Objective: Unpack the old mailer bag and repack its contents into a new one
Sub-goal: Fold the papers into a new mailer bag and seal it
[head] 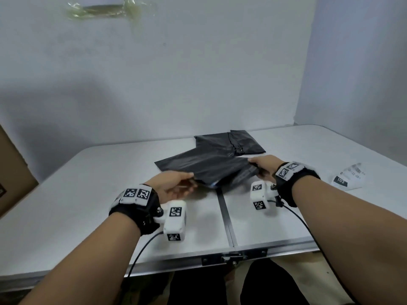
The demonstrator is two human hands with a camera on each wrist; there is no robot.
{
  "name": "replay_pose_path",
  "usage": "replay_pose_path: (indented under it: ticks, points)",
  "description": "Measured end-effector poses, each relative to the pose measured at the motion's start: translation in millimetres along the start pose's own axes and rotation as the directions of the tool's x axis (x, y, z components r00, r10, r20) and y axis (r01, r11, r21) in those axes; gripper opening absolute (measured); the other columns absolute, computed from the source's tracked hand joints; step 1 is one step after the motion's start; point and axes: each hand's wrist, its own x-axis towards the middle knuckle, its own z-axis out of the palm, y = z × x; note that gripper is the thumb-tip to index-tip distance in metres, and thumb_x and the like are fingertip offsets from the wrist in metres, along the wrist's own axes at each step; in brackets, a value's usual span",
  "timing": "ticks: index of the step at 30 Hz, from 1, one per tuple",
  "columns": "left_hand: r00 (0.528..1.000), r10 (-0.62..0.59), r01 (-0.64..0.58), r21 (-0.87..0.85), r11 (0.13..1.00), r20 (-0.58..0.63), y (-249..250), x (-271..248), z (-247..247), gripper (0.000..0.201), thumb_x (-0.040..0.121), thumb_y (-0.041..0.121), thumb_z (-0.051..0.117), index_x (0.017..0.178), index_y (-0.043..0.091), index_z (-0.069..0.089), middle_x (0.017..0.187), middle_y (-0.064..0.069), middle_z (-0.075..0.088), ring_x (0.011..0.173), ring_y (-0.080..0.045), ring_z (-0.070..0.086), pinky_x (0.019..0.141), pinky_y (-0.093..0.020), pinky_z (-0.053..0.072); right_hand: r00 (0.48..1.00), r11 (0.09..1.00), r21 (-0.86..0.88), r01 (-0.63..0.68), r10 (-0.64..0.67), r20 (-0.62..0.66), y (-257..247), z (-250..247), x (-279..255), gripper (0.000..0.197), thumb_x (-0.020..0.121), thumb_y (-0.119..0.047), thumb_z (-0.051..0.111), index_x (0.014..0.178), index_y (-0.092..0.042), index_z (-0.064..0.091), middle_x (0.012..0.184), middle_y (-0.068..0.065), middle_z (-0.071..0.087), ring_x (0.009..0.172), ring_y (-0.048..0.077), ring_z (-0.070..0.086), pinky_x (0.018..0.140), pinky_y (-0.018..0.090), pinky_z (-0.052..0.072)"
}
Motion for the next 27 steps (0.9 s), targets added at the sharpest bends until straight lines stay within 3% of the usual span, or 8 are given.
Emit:
replay_pose_path:
  ticks: [2,5,9,15,18,22,24,27]
  points:
    - [0.989,0.111,-0.127,-0.186,0.974,-0.094,25,6,-8,0.011,0.093,0.007,0.052,0.089,0.005,0.062,0.057,-0.004,0.069,0.042,-0.01,0.061,0.044,-0.017,0.052,0.998,0.953,0.299,0.045,-0.059,0.035,-24,5,-8,0.019,0.094,-0.014,0.055,0.075,-0.012,0.053,0.064,0.004,0.059,0.043,0.012,0.06,0.04,0.014,0.048]
    - [0.939,0.25,-0.322,-0.347,0.881,-0.238,75,10,-22,0.018,0.091,0.002,0.045,0.084,0.004,0.061,0.053,-0.002,0.067,0.039,-0.008,0.059,0.044,-0.016,0.052,0.969,0.81,0.567,0.147,-0.233,0.082,-67,16,-18,0.014,0.097,-0.015,0.047,0.085,-0.012,0.053,0.07,0.001,0.068,0.054,0.014,0.071,0.057,0.021,0.056]
    - [0.869,0.363,-0.48,-0.394,0.784,-0.337,139,1,-37,0.02,0.088,0.004,0.042,0.08,0.005,0.061,0.056,-0.003,0.068,0.038,-0.008,0.059,0.043,-0.014,0.048,0.918,0.717,0.637,0.282,-0.395,0.037,-123,29,-33,0.009,0.098,-0.015,0.044,0.093,-0.013,0.051,0.085,0.002,0.066,0.055,0.01,0.072,0.066,0.021,0.053]
    - [0.808,0.448,-0.585,-0.43,0.688,-0.382,181,-21,-41,0.015,0.087,0.016,0.051,0.079,0.01,0.061,0.066,-0.001,0.065,0.045,-0.008,0.057,0.044,-0.015,0.046,0.854,0.613,0.668,0.423,-0.515,-0.069,-184,32,-60,0.016,0.096,-0.009,0.046,0.081,-0.011,0.053,0.08,0.004,0.064,0.056,0.01,0.07,0.062,0.018,0.056]
    - [0.822,0.452,-0.568,-0.44,0.696,-0.346,188,-27,-43,0.017,0.089,0.015,0.05,0.077,0.011,0.061,0.062,0.0,0.065,0.055,-0.009,0.056,0.046,-0.015,0.047,0.845,0.603,0.668,0.436,-0.53,-0.074,-195,30,-66,0.016,0.095,-0.011,0.048,0.08,-0.012,0.054,0.076,0.003,0.064,0.059,0.011,0.069,0.059,0.019,0.055]
    - [0.897,0.379,-0.441,-0.425,0.79,-0.228,180,-18,-47,0.026,0.096,0.014,0.043,0.075,0.009,0.059,0.058,0.0,0.066,0.062,-0.01,0.054,0.047,-0.016,0.049,0.883,0.705,0.584,0.403,-0.468,-0.045,-187,32,-53,0.017,0.093,-0.012,0.052,0.076,-0.013,0.053,0.058,-0.001,0.062,0.046,0.008,0.063,0.059,0.022,0.054]
    - [0.923,0.332,-0.383,-0.408,0.828,-0.193,172,-7,-52,0.027,0.096,0.013,0.042,0.076,0.01,0.06,0.056,0.0,0.068,0.067,-0.011,0.056,0.06,-0.02,0.05,0.893,0.763,0.507,0.401,-0.448,-0.031,-176,37,-40,0.018,0.093,-0.013,0.054,0.075,-0.014,0.053,0.067,0.001,0.058,0.056,0.01,0.059,0.059,0.024,0.052]
    - [0.919,0.332,-0.392,-0.4,0.829,-0.213,170,9,-60,0.027,0.097,0.013,0.042,0.079,0.012,0.061,0.069,0.001,0.069,0.077,-0.011,0.058,0.08,-0.027,0.051,0.871,0.778,0.434,0.454,-0.489,-0.035,-168,47,-25,0.022,0.094,-0.012,0.052,0.072,-0.015,0.051,0.076,0.001,0.053,0.068,0.011,0.052,0.061,0.022,0.047]
